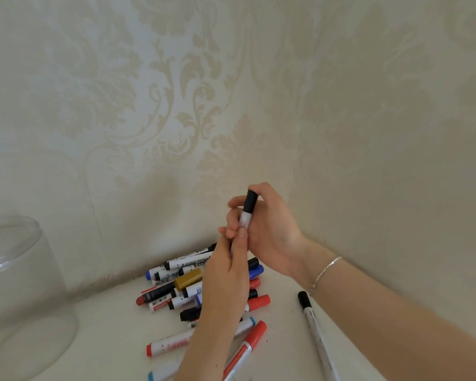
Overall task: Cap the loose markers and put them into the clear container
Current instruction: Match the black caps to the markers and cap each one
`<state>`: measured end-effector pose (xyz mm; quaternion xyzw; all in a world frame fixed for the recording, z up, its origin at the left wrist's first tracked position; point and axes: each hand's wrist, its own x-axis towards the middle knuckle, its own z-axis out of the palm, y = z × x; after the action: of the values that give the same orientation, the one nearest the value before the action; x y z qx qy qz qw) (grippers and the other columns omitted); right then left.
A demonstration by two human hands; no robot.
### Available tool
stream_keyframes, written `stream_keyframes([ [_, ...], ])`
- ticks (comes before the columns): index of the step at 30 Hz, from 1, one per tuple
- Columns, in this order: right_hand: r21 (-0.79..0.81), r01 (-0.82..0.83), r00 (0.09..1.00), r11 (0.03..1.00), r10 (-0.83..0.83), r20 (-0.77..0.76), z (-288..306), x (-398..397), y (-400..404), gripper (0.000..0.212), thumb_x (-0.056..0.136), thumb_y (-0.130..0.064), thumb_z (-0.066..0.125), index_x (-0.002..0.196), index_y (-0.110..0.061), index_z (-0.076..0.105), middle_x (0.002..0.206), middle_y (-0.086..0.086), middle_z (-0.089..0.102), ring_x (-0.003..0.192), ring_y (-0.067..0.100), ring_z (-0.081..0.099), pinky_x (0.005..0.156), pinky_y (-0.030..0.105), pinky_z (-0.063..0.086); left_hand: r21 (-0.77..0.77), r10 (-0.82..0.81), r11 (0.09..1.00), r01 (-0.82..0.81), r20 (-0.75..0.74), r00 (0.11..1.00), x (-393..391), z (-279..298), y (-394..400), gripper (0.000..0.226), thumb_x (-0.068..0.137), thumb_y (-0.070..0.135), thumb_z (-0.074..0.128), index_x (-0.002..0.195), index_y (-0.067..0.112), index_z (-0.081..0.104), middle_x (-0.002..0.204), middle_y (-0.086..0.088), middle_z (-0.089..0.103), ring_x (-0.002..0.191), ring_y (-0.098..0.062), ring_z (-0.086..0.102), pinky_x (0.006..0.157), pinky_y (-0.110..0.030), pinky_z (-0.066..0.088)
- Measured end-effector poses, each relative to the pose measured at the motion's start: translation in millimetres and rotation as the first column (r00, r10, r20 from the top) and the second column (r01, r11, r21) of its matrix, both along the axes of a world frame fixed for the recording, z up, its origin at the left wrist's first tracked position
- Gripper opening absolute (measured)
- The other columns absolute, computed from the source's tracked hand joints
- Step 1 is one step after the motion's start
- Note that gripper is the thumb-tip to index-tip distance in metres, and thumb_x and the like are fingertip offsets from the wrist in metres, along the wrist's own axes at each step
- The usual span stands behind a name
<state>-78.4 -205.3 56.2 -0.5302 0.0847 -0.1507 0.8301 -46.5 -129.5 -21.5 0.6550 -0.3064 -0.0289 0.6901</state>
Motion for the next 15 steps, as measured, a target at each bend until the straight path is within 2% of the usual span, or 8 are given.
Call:
stream_keyframes([
  [1, -0.053, -0.029, 0.999, 0.998, 0.028, -0.018, 1.4, 3.0, 2.8, 0.039, 0.092, -0.037, 0.032, 0.075, -0.007, 0.049, 0.054, 0.009, 0.042, 0.052, 0.022, 0.047, 0.086, 0.036, 0.047, -0.011, 0.019, 1.0, -0.019, -0.009, 1.0, 0.7, 1.1, 0.6, 0.048, 0.085, 0.062, 0.031, 0.091, 0.025, 0.06, 0.074, -0.015, 0.063, 0.061, -0.024, 0.057, 0.055, -0.03, 0.049],
  [2, -0.101, -0.051, 0.998, 0.994, 0.047, -0.039, 3.3, 5.6, 6.1, 0.043, 0.091, -0.038, 0.031, 0.066, -0.008, 0.048, 0.051, 0.007, 0.039, 0.051, 0.022, 0.045, 0.082, 0.034, 0.048, -0.026, 0.028, 0.999, -0.029, -0.03, 0.999, 0.7, 1.7, 0.6, 0.048, 0.085, 0.061, 0.032, 0.089, 0.022, 0.059, 0.064, -0.01, 0.058, 0.054, -0.02, 0.05, 0.05, -0.026, 0.044],
  [4, -0.163, -0.05, 0.997, 0.985, 0.038, -0.072, 7.9, 9.2, 11.9, 0.043, 0.088, -0.038, 0.032, 0.056, -0.011, 0.039, 0.047, 0.004, 0.028, 0.047, 0.02, 0.034, 0.062, 0.026, 0.047, -0.089, 0.003, 0.996, -0.011, -0.096, 0.995, -1.4, 3.7, 0.2, 0.041, 0.087, 0.056, 0.036, 0.084, 0.019, 0.054, 0.05, 0.007, 0.044, 0.047, -0.008, 0.037, 0.043, -0.017, 0.034],
  [6, -0.168, -0.021, 0.998, 0.986, 0.012, -0.057, 13.5, 10.6, 13.7, 0.04, 0.086, -0.036, 0.035, 0.054, -0.013, 0.035, 0.045, 0.001, 0.023, 0.043, 0.018, 0.025, 0.049, 0.025, 0.038, -0.119, -0.051, 0.992, 0.036, -0.126, 0.991, -3.0, 6.1, -0.9, 0.041, 0.08, 0.059, 0.04, 0.083, 0.02, 0.051, 0.048, 0.011, 0.041, 0.045, -0.004, 0.034, 0.043, -0.015, 0.032],
  [9, -0.103, 0.004, 1.0, 0.995, -0.004, 0.001, 18.3, 11.4, 12.0, 0.035, 0.083, -0.035, 0.039, 0.055, -0.014, 0.038, 0.043, -0.001, 0.023, 0.038, 0.016, 0.019, 0.046, 0.027, 0.025, -0.098, -0.156, 0.985, 0.142, -0.163, 0.974, -4.9, 11.0, -0.1, 0.053, 0.07, 0.063, 0.042, 0.072, 0.01, 0.046, 0.046, 0.005, 0.037, 0.042, -0.01, 0.033, 0.041, -0.019, 0.034],
  [12, -0.1, 0.029, 0.999, 0.995, -0.027, 0.022, 17.1, 8.7, 12.1, 0.034, 0.085, -0.033, 0.039, 0.057, -0.014, 0.041, 0.044, 0.0, 0.025, 0.037, 0.015, 0.019, 0.04, 0.022, 0.023, -0.149, -0.291, 0.955, 0.258, -0.271, 0.918, -6.0, 15.0, 1.0, 0.047, 0.071, 0.055, 0.045, 0.063, 0.008, 0.04, 0.041, 0.002, 0.031, 0.034, -0.008, 0.021, 0.036, -0.023, 0.019],
  [15, -0.017, 0.029, 0.996, 0.999, -0.028, 0.09, 17.4, 7.5, 6.9, 0.034, 0.087, -0.031, 0.037, 0.059, -0.012, 0.04, 0.046, 0.001, 0.023, 0.037, 0.014, 0.02, 0.04, 0.022, 0.021, -0.208, -0.361, 0.927, 0.313, -0.267, 0.893, -6.0, 17.1, 3.6, 0.043, 0.074, 0.05, 0.05, 0.065, 0.009, 0.038, 0.043, 0.004, 0.031, 0.035, -0.007, 0.019, 0.038, -0.022, 0.015],
])
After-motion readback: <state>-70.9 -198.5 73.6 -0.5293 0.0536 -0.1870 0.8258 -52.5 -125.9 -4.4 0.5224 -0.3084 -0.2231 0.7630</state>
